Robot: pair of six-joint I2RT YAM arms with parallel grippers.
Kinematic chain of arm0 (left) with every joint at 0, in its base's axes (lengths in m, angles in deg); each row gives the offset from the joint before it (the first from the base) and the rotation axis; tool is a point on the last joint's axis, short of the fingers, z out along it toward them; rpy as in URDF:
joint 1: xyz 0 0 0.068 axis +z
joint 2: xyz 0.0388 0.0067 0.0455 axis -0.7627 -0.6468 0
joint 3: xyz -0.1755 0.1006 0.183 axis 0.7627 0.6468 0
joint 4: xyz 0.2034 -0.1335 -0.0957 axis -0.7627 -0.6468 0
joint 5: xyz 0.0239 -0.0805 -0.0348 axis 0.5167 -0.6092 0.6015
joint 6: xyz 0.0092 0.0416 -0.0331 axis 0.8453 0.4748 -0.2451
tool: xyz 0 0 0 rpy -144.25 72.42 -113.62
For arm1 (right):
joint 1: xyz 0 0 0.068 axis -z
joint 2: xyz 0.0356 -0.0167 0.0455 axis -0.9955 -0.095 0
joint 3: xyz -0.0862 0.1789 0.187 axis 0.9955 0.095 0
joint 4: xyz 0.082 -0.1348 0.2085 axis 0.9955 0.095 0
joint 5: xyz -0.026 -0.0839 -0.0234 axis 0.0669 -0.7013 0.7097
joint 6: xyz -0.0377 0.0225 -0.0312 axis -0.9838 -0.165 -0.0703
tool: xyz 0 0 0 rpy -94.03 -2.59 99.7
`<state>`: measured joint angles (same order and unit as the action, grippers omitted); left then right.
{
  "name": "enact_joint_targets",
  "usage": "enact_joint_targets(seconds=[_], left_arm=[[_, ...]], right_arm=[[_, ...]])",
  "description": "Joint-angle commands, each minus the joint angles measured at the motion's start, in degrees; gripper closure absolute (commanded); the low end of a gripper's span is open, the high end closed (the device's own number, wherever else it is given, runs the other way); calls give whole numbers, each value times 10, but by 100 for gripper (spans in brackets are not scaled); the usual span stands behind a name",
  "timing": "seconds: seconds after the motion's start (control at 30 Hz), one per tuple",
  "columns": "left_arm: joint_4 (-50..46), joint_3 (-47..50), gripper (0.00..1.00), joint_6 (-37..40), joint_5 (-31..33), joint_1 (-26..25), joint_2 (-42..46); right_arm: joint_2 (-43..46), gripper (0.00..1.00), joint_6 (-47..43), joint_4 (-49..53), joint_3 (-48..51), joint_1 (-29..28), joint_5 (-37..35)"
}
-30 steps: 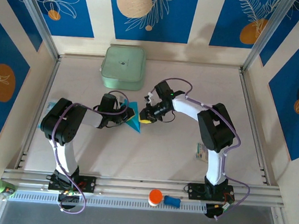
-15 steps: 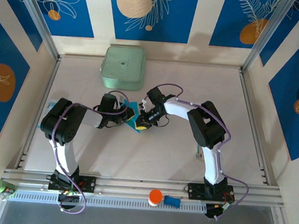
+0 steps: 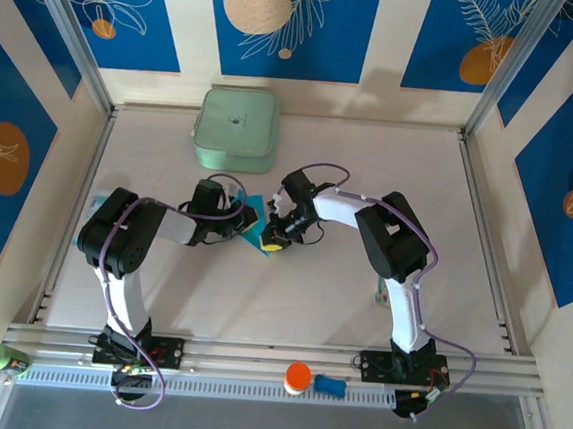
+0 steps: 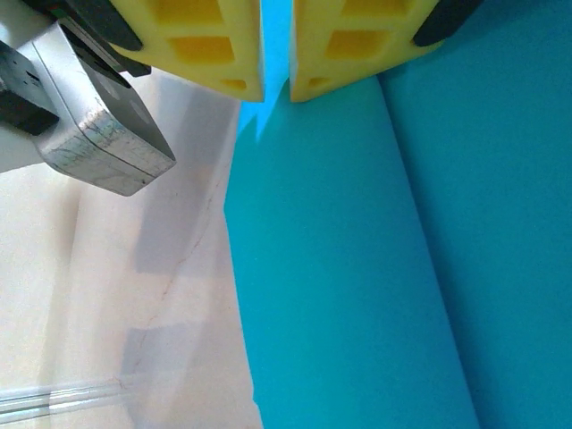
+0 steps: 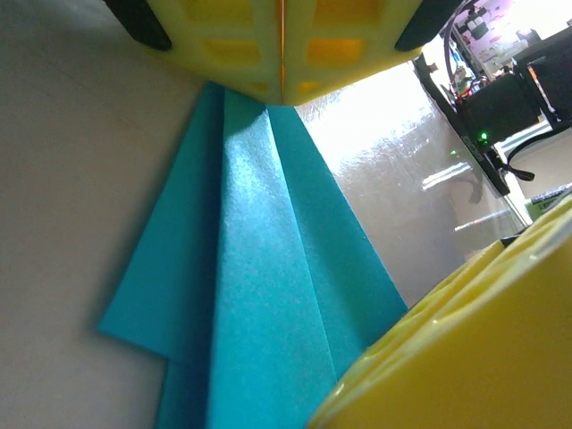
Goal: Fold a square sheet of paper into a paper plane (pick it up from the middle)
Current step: Fourth fold the wing at the center of the table.
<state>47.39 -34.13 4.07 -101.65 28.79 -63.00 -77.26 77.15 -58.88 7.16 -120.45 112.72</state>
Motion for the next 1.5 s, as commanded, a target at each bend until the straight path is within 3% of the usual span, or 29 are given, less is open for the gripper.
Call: enact_joint_targets(seconds=[0.0,1.3,1.47], left_arm=[[-52,3,84,1,15,2,1],[-116,-10,85,5,34,2,2],[-117,-12,85,3,30,3,2]], right_arm=[[-10,93,3,18,-10,0,2],[5,94,-15,55,41,-11,-20],[73,93,-4,-5,66,0,-11]])
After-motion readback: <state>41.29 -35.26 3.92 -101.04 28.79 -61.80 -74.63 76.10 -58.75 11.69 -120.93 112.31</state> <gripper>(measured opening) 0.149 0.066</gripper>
